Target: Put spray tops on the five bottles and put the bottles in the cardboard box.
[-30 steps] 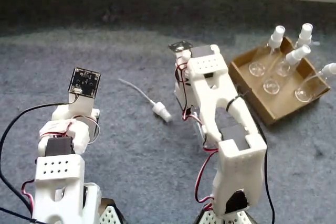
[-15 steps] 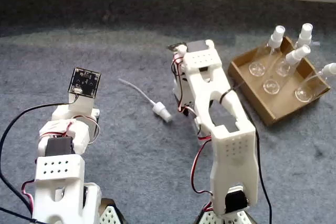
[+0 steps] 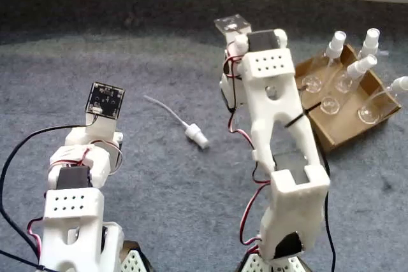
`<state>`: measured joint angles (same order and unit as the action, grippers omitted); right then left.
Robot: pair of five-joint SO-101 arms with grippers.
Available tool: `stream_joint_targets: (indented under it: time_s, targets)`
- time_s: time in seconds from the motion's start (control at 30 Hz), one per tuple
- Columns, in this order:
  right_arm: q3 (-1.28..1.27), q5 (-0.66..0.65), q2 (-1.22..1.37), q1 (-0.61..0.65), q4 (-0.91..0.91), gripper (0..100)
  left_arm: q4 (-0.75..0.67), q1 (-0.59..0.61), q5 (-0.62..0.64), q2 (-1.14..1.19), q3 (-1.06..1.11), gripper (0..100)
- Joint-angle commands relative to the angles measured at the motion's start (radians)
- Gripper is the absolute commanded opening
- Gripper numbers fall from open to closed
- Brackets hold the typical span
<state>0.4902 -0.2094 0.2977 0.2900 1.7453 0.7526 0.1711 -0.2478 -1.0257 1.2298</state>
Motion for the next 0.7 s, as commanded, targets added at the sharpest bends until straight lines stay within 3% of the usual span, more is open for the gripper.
stream_joint_targets:
  time_s: [0.0, 0.27, 0.5, 0.67]
  targets:
    - [-0.09, 0.012, -0.272, -0.013, 0.022, 14.8, -0.012, -0.064, 0.008, -0.019, -0.004, 1]
    - [-0.386, 0.012, -0.769, -0.013, 0.021, 14.9, 0.014, -0.044, 0.011, -0.093, -0.015, 1]
    - [-0.739, 0.012, -1.144, -0.018, -0.077, 14.9, 0.293, -0.05, 0.009, -0.604, 0.024, 1]
    - [-0.997, 0.014, -1.377, -0.019, -0.179, 14.9, 0.361, -0.047, -0.018, -0.82, 0.056, 1]
